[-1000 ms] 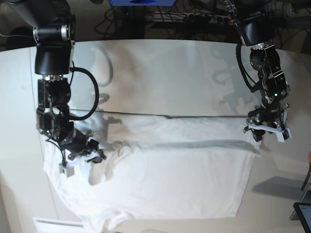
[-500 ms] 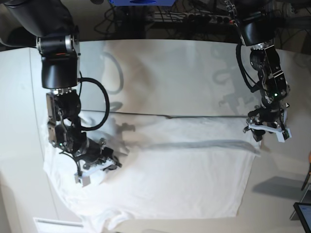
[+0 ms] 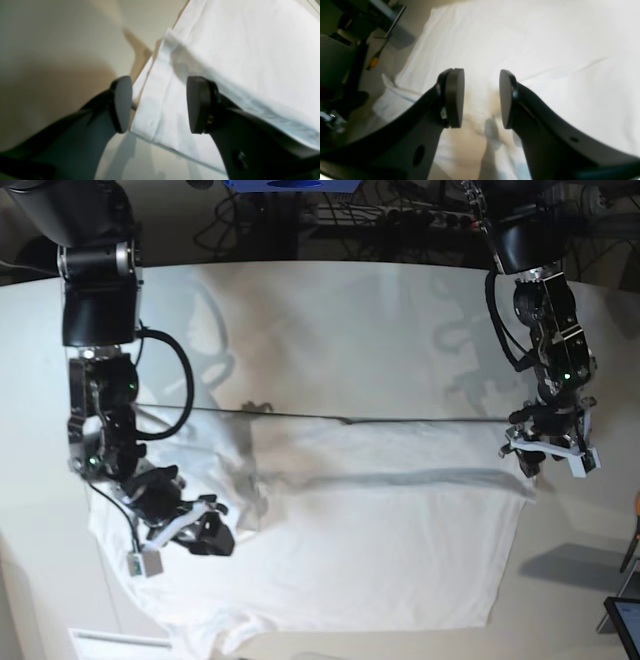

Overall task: Fold the T-shirt properly
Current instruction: 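Drag the folded edge with both grippers back toward the collar side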

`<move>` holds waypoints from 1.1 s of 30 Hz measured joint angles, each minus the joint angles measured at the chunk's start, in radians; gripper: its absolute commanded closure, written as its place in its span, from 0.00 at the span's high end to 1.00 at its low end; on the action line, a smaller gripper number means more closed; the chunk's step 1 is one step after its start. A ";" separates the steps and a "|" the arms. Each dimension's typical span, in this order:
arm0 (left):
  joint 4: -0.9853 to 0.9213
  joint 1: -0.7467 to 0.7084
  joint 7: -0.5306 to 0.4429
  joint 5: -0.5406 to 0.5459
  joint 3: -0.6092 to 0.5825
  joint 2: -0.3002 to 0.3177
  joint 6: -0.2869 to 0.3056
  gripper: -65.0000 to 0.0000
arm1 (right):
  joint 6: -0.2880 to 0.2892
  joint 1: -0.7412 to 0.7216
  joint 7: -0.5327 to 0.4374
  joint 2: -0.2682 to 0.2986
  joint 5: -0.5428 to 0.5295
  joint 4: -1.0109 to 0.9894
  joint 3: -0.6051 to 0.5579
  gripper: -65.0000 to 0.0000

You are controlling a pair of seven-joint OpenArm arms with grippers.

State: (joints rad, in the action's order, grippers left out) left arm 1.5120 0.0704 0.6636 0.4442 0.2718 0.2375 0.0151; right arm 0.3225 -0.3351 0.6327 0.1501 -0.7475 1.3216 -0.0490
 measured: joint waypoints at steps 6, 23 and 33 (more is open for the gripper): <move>0.072 0.001 -0.006 0.000 -0.002 0.002 0.000 0.44 | -0.139 0.243 0.011 0.128 0.049 0.222 -0.008 0.34; -0.117 0.022 -0.241 -0.438 -0.126 0.003 0.316 0.14 | -0.211 0.399 -0.021 0.034 0.662 0.354 -0.005 0.34; -0.189 -0.003 -0.250 -0.441 0.021 -0.023 0.312 0.00 | -0.211 0.423 -0.146 0.039 0.669 0.259 -0.006 0.34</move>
State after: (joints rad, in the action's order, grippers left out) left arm 1.3231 0.0677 0.4133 0.0032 0.2924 0.2142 0.3271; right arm 0.1112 0.0883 0.4870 0.1894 -0.0788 1.5810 -0.0547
